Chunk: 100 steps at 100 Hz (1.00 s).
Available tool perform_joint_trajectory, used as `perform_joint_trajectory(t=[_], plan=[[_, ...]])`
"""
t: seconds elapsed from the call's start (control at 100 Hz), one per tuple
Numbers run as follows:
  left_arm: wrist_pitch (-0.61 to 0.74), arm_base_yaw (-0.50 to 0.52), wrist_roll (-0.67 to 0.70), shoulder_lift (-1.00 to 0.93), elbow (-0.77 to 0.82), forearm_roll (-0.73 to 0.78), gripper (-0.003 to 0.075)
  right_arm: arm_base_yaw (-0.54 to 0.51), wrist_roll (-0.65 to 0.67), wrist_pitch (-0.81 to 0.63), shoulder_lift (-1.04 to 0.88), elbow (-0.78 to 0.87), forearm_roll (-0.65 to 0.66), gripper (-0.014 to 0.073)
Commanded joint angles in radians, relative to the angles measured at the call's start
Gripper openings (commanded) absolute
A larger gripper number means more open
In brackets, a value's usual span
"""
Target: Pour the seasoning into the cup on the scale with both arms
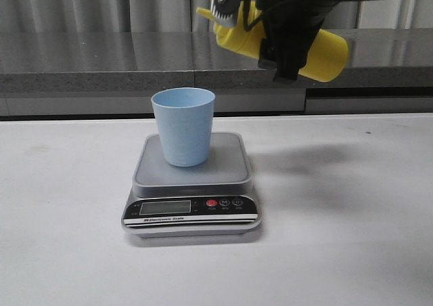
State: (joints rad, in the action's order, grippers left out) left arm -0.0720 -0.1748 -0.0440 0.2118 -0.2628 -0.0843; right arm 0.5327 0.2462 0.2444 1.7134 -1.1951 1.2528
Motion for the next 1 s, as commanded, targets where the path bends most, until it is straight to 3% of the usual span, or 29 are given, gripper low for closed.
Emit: perform_joint_trajectory(t=[0.0, 0.31, 0.64, 0.85, 0.99], plan=[[0.091, 0.0, 0.005, 0.007, -0.027, -0.002, -0.0018, -0.039, 0.007, -0.079, -0.076, -0.034, -0.097, 0.0214], [0.091, 0.0, 0.005, 0.007, -0.027, -0.002, -0.0018, -0.194, -0.015, -0.379, -0.139, 0.016, -0.542, 0.0214], [0.091, 0.0, 0.005, 0.007, -0.027, -0.002, -0.0018, -0.252, -0.196, -0.742, -0.143, 0.242, -0.903, 0.0214], [0.091, 0.0, 0.005, 0.007, -0.027, -0.002, -0.0018, -0.252, -0.257, -1.002, -0.14, 0.426, -1.058, 0.0214], [0.091, 0.0, 0.005, 0.007, -0.027, -0.002, -0.0018, -0.252, -0.257, -1.087, -0.139, 0.517, -1.105, 0.0214]])
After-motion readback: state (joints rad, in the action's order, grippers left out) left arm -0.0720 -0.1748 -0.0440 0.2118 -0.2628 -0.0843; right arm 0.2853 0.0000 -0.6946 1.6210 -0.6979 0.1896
